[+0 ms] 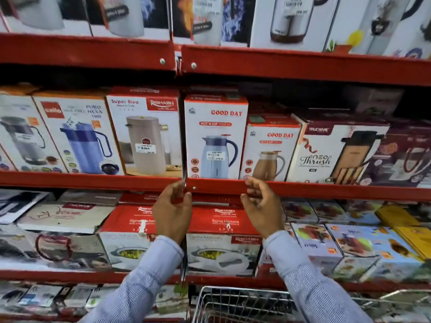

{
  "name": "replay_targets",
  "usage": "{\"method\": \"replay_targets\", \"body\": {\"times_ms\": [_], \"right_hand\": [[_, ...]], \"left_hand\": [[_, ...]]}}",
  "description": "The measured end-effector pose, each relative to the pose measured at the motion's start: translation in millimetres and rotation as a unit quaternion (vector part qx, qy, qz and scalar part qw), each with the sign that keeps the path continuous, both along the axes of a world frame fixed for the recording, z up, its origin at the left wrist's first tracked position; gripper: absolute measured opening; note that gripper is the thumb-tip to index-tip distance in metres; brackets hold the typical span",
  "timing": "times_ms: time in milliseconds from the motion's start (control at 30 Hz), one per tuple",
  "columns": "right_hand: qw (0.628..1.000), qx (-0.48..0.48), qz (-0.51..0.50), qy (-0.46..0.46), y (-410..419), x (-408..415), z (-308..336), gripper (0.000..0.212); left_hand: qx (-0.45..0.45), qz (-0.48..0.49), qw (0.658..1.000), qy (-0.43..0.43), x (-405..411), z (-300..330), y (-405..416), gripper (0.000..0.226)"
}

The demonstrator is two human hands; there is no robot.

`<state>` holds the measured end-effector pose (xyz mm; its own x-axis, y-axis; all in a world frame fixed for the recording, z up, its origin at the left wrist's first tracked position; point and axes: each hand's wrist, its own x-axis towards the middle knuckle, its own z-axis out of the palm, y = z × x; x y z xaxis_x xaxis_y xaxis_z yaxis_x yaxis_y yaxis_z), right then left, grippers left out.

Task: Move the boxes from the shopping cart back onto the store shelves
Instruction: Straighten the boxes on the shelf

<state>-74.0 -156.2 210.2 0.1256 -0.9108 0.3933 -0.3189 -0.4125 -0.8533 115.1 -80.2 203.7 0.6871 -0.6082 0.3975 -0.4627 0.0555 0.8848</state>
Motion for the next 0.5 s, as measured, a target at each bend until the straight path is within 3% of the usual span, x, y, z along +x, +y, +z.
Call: {"method": "replay_targets", "body": {"times_ms": [267,500], "right_hand": [[0.996,0.049,-0.013,0.073,-25.2,28.8,25.2,0.047],[0.99,0.1,0.008,0.099,-27.1,26.9,12.2,0.046]], "left_hand": [[0.079,-0.044,0.996,-0.029,15.3,23.4,-34.8,0.05],[0.139,-0.061,0.988,-0.007,18.6,7.1,-38.2,0.052]]}}
